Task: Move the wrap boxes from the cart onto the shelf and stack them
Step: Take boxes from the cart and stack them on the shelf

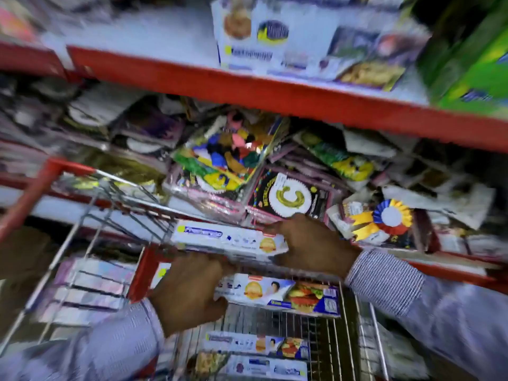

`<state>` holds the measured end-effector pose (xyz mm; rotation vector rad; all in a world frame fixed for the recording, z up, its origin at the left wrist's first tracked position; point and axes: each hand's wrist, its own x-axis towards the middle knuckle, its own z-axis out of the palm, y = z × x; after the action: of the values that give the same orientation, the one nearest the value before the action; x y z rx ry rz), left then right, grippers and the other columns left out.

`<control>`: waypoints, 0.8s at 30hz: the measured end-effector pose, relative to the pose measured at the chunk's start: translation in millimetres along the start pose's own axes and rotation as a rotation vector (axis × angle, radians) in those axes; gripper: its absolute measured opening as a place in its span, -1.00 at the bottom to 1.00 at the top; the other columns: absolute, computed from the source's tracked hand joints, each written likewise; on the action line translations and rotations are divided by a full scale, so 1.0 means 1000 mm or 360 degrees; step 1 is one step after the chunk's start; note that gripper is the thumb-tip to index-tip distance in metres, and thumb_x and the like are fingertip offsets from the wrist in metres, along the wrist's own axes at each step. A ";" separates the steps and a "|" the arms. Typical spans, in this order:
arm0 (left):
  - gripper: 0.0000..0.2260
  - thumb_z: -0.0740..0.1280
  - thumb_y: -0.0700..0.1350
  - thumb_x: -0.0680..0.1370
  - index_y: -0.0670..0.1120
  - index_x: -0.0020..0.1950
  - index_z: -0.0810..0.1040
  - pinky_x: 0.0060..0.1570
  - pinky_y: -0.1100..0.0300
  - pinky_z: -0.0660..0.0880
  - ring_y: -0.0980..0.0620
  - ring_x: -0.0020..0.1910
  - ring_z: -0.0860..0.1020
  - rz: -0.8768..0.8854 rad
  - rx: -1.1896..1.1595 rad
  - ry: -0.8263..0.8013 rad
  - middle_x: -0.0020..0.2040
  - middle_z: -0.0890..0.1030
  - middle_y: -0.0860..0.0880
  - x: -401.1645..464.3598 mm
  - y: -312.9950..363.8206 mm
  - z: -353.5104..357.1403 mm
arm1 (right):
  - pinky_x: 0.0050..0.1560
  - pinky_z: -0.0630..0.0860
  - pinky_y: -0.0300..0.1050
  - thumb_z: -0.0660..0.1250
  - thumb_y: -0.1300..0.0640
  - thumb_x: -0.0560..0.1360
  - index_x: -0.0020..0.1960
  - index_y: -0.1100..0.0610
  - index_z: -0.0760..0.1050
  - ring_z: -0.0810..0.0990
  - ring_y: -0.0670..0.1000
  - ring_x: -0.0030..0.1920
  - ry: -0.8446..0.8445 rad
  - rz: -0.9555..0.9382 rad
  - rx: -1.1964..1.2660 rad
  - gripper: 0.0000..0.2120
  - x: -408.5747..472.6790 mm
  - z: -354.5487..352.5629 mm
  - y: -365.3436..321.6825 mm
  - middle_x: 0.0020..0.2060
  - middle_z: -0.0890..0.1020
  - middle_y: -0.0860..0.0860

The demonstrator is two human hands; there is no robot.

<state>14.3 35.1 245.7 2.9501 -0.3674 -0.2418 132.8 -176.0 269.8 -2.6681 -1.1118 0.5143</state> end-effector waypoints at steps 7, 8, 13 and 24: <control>-0.45 0.26 0.30 0.20 0.17 0.14 0.59 -0.11 0.08 0.57 0.00 0.01 0.65 0.0052 0.0302 0.0266 -0.05 0.72 0.04 0.003 0.016 -0.171 | -0.01 0.51 -0.12 0.45 -0.07 0.37 0.28 0.00 0.56 0.62 0.07 0.12 0.0379 -0.0140 -0.0191 -0.51 -0.018 -0.180 -0.048 0.15 0.69 0.04; -0.42 0.24 0.31 0.19 0.19 0.16 0.59 -0.08 0.09 0.57 -0.01 0.03 0.65 0.0035 0.0297 0.0274 -0.03 0.72 0.03 0.006 0.018 -0.186 | 0.00 0.47 -0.15 0.46 -0.06 0.38 0.29 0.03 0.56 0.61 0.08 0.15 0.0432 -0.0140 -0.0209 -0.50 -0.020 -0.196 -0.048 0.17 0.67 0.05; -0.45 0.41 0.21 0.17 0.35 0.18 0.59 -0.17 0.25 0.41 0.06 -0.01 0.64 0.0028 0.0071 0.0436 0.00 0.73 0.09 0.029 0.028 -0.259 | 0.04 0.38 -0.14 0.47 -0.06 0.41 0.32 0.07 0.53 0.52 0.11 0.16 0.0655 -0.0041 -0.0265 -0.49 -0.030 -0.270 -0.040 0.11 0.60 0.11; -0.53 0.55 0.11 0.21 0.25 0.12 0.68 -0.17 0.28 0.40 0.13 -0.14 0.57 0.0024 -0.0040 0.0391 -0.01 0.75 0.17 0.119 0.028 -0.317 | 0.39 0.37 -0.06 0.39 0.06 0.52 0.47 0.14 0.36 0.38 0.12 0.43 0.0563 0.0297 -0.0185 -0.45 0.059 -0.337 0.028 0.45 0.41 0.10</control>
<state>178.4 20.8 542.5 2.9044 -0.3495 0.1164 321.5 -171.4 557.0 -2.8285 -0.8195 -0.0011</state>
